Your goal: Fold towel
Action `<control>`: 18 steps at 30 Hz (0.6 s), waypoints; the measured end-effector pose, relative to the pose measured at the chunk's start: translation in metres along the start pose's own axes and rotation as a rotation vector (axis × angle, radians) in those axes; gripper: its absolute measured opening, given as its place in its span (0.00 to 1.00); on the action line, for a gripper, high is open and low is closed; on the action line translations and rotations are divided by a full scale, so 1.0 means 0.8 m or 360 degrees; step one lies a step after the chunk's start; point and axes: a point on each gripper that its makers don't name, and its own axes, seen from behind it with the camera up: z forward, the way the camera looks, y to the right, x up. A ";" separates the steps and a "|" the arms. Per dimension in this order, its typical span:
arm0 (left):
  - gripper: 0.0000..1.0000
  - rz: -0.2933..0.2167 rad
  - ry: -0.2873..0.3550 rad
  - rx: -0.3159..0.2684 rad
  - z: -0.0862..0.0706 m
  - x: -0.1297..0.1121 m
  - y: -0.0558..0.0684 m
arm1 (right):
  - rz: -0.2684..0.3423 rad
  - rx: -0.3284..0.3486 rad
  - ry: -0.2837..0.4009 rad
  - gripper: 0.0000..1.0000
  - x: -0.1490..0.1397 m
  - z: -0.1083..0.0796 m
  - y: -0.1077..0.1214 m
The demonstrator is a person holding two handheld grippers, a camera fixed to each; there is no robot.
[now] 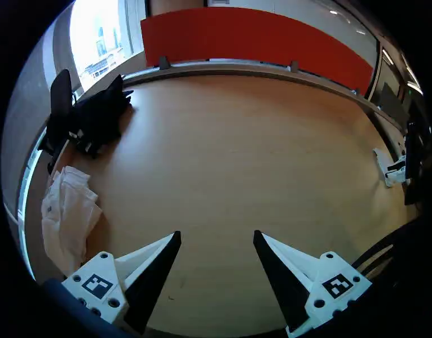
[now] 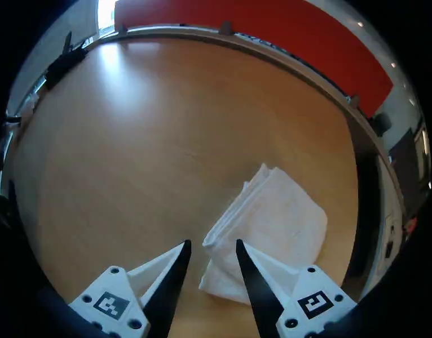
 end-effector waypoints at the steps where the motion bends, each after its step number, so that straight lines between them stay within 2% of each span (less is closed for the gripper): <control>1: 0.95 0.0000 -0.0002 0.0001 0.000 -0.001 0.000 | 0.0002 -0.0002 -0.0003 0.55 -0.001 0.001 0.000; 4: 0.95 -0.0001 -0.0008 0.0005 -0.001 -0.003 -0.002 | 0.0008 -0.0005 -0.0011 0.47 -0.004 0.005 -0.002; 10: 0.95 0.0002 -0.0014 0.0009 -0.001 -0.006 -0.004 | 0.0017 -0.0015 -0.0015 0.39 -0.006 0.009 -0.003; 18: 0.95 0.0013 -0.0018 0.0012 -0.002 -0.007 -0.006 | 0.0032 -0.0014 -0.0014 0.21 -0.006 0.009 -0.004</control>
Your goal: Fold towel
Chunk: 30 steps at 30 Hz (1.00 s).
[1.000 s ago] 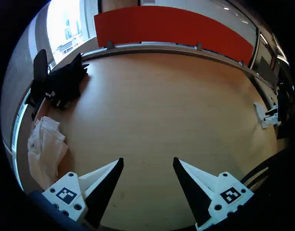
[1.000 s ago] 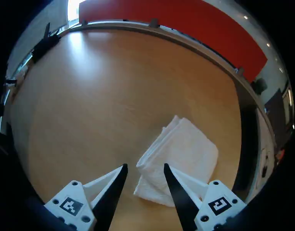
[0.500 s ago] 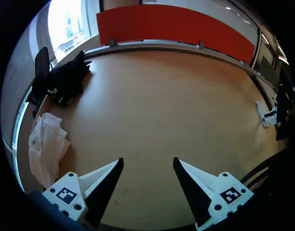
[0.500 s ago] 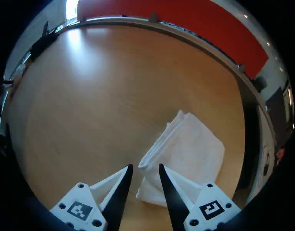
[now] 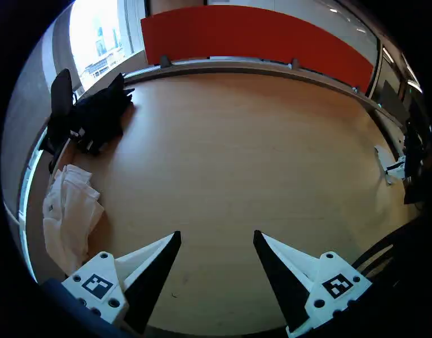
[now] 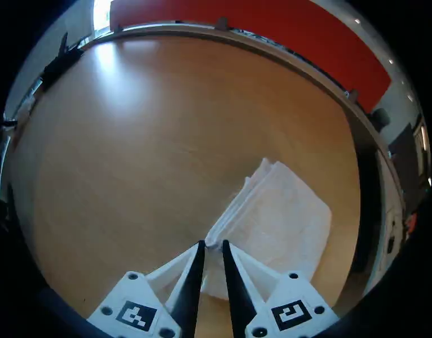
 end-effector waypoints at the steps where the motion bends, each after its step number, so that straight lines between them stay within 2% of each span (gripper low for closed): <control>1: 0.95 0.0001 0.0000 0.0001 0.000 0.000 0.000 | 0.0001 0.0003 0.0002 0.19 0.000 0.000 0.000; 8: 0.95 0.0003 -0.0002 -0.0001 -0.001 -0.002 0.001 | -0.0004 -0.0006 0.0023 0.05 0.005 -0.004 0.003; 17: 0.95 0.0006 0.0004 -0.0006 -0.002 0.000 0.001 | 0.0004 -0.0002 0.0047 0.05 0.010 -0.012 0.008; 30: 0.95 0.0006 0.0040 -0.0029 0.000 0.009 0.007 | 0.0001 -0.0059 0.0113 0.05 0.036 -0.052 0.035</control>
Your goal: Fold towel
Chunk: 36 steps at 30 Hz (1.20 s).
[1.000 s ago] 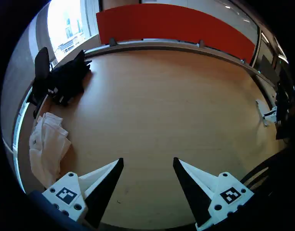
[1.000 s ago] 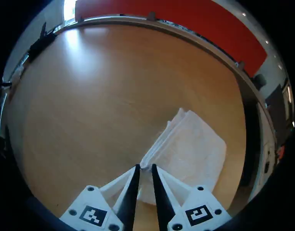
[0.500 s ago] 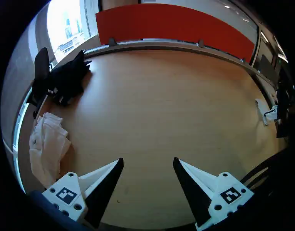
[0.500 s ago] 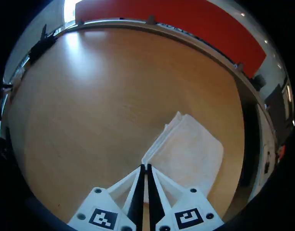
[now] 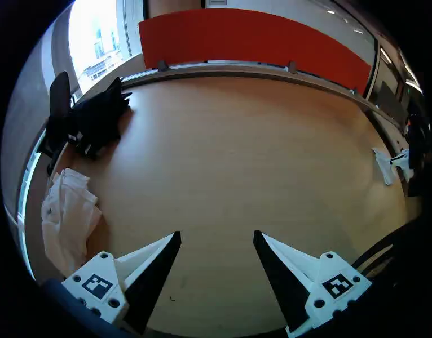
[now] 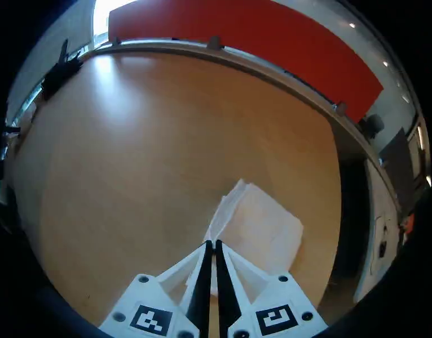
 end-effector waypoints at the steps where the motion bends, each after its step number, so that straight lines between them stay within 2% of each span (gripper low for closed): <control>1: 0.95 0.0000 0.0004 -0.0002 0.000 0.001 0.001 | 0.0000 -0.0007 0.0006 0.05 0.003 -0.003 0.003; 14: 0.95 0.0004 0.0038 -0.0032 0.002 0.009 0.009 | -0.0015 -0.0075 0.0046 0.05 0.023 -0.044 0.036; 36: 0.95 0.0014 0.0050 -0.0035 0.000 0.016 0.009 | -0.0012 -0.0067 0.0034 0.05 0.013 -0.053 0.036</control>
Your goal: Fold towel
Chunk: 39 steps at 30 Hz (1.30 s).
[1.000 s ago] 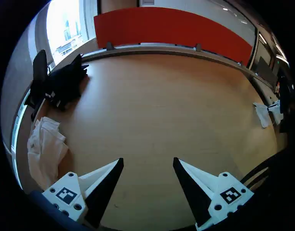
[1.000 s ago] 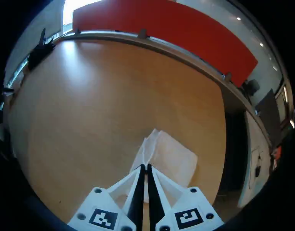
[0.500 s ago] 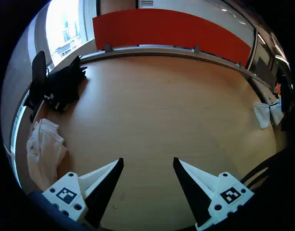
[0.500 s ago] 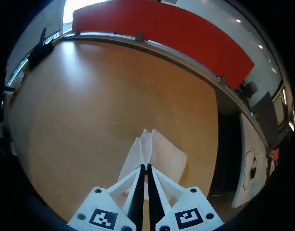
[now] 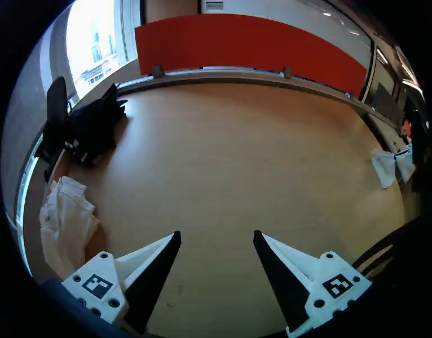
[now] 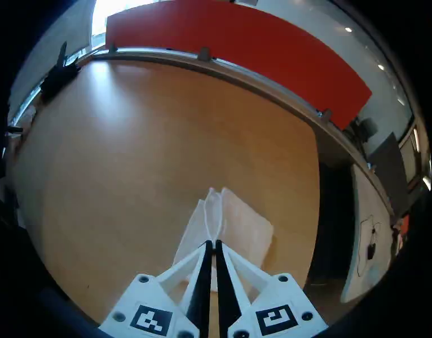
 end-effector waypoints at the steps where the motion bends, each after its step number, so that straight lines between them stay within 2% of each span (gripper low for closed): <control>1: 0.95 0.0000 0.0000 0.0000 0.000 0.000 0.000 | 0.0000 0.0000 0.0000 0.05 0.000 0.000 0.000; 16: 0.95 0.0010 -0.0002 0.0000 0.001 0.001 0.003 | 0.0010 0.0015 -0.0025 0.05 -0.014 0.002 -0.005; 20: 0.95 0.0006 -0.0005 0.0003 0.001 0.000 0.002 | 0.0014 0.0025 -0.0050 0.08 -0.023 0.006 -0.009; 22: 0.95 0.0005 -0.0007 0.0004 0.001 0.000 0.001 | 0.0022 0.0035 -0.0060 0.17 -0.026 0.007 -0.012; 24: 0.95 0.0004 -0.0008 0.0006 0.001 0.000 0.001 | 0.0032 0.0045 -0.0067 0.30 -0.029 0.009 -0.014; 28: 0.95 0.0006 -0.0010 0.0006 0.002 0.000 0.002 | 0.0049 0.0050 -0.0069 0.67 -0.030 0.010 -0.015; 39: 0.95 0.0009 -0.0008 0.0003 0.003 0.003 0.006 | 0.0052 0.0025 -0.0063 0.69 -0.029 0.013 -0.011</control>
